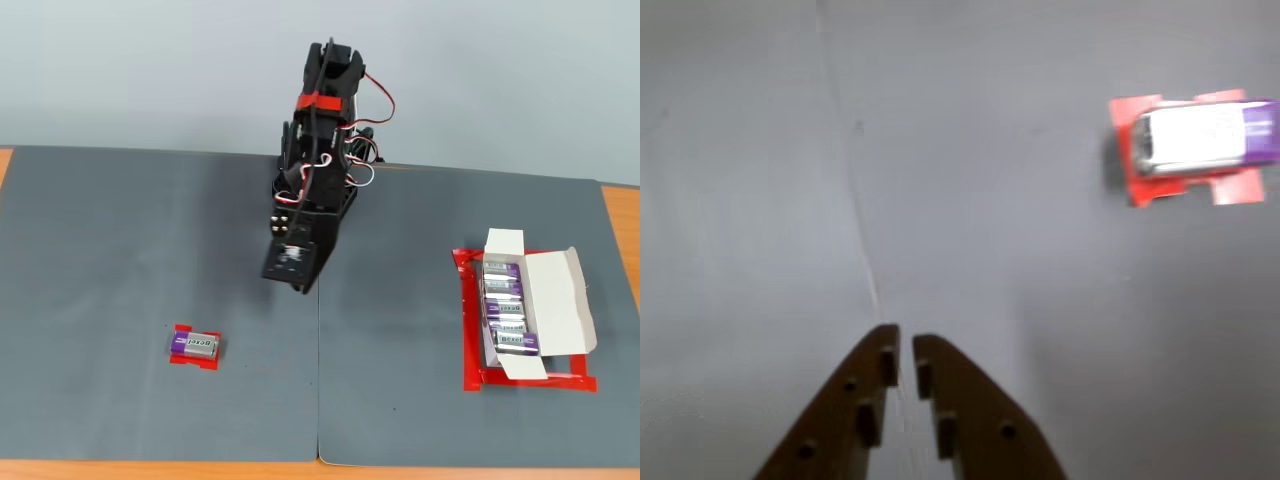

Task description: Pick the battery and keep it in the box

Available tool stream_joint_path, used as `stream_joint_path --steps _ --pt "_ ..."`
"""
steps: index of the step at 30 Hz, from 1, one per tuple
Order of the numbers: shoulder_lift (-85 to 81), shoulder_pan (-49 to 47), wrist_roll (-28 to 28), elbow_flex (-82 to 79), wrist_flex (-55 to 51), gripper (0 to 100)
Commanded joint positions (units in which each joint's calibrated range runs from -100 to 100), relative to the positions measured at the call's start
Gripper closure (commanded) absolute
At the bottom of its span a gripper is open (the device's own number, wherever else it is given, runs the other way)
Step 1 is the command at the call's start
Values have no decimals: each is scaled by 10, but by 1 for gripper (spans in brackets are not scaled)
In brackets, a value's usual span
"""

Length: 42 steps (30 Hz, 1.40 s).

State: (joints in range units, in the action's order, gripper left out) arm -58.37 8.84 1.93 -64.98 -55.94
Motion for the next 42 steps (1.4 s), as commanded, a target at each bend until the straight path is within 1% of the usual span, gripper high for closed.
stream_joint_path --steps 1,11,19,29,37,39,42 --pt "64 34 -9 88 7 98" --pt "203 105 -81 218 8 98" --pt "326 140 -134 265 8 98" --pt "445 153 -132 388 8 98" --pt "504 174 -131 427 9 98" --pt "512 178 -131 429 19 96" --pt "523 181 -134 427 38 88"
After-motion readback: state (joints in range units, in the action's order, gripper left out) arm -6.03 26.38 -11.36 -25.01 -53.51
